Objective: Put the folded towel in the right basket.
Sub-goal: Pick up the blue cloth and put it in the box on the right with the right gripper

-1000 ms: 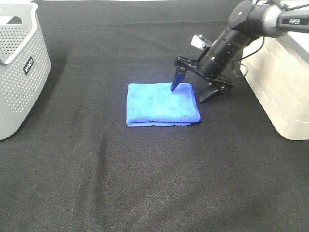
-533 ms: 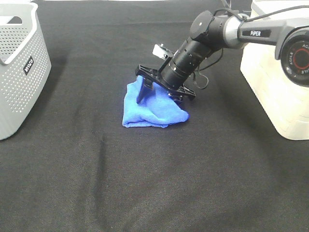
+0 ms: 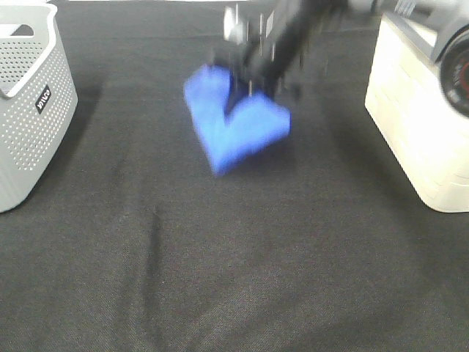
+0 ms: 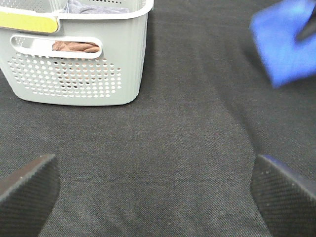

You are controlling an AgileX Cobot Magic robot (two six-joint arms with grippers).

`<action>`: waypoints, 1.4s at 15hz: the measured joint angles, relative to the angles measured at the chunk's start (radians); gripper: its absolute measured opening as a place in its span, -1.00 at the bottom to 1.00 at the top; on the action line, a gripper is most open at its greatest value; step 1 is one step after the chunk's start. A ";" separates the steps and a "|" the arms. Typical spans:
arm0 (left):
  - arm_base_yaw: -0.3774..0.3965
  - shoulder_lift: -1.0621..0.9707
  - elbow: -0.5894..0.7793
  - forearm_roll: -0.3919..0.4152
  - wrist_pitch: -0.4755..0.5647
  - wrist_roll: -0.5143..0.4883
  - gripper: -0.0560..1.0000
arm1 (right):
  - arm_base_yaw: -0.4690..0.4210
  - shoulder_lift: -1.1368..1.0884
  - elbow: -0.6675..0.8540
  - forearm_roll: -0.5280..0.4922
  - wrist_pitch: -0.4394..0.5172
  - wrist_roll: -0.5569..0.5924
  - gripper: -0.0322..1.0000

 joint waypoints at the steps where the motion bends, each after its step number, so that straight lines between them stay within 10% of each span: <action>1: 0.000 0.000 0.000 0.000 0.000 0.000 0.95 | 0.000 -0.036 -0.072 -0.036 0.003 0.015 -0.51; 7: 0.000 0.000 0.000 0.000 0.000 0.000 0.95 | -0.210 -0.277 -0.181 -0.159 0.007 0.057 -0.51; 11: 0.000 0.000 0.000 0.000 0.000 0.000 0.95 | -0.509 -0.401 -0.072 -0.230 0.010 0.056 -0.51; 15: 0.000 0.000 0.000 0.000 0.000 0.000 0.95 | -0.600 -0.371 0.100 -0.336 0.013 0.037 -0.51; 17: 0.000 0.000 0.000 0.000 0.000 0.000 0.95 | -0.603 -0.327 0.137 -0.352 0.020 0.045 -0.34; 19: 0.000 0.000 0.000 0.000 0.000 0.000 0.95 | -0.603 -0.280 0.147 -0.355 0.019 0.050 0.53; 21: 0.000 0.000 0.000 0.000 0.000 0.000 0.95 | -0.603 -0.275 0.148 -0.355 0.019 0.051 0.84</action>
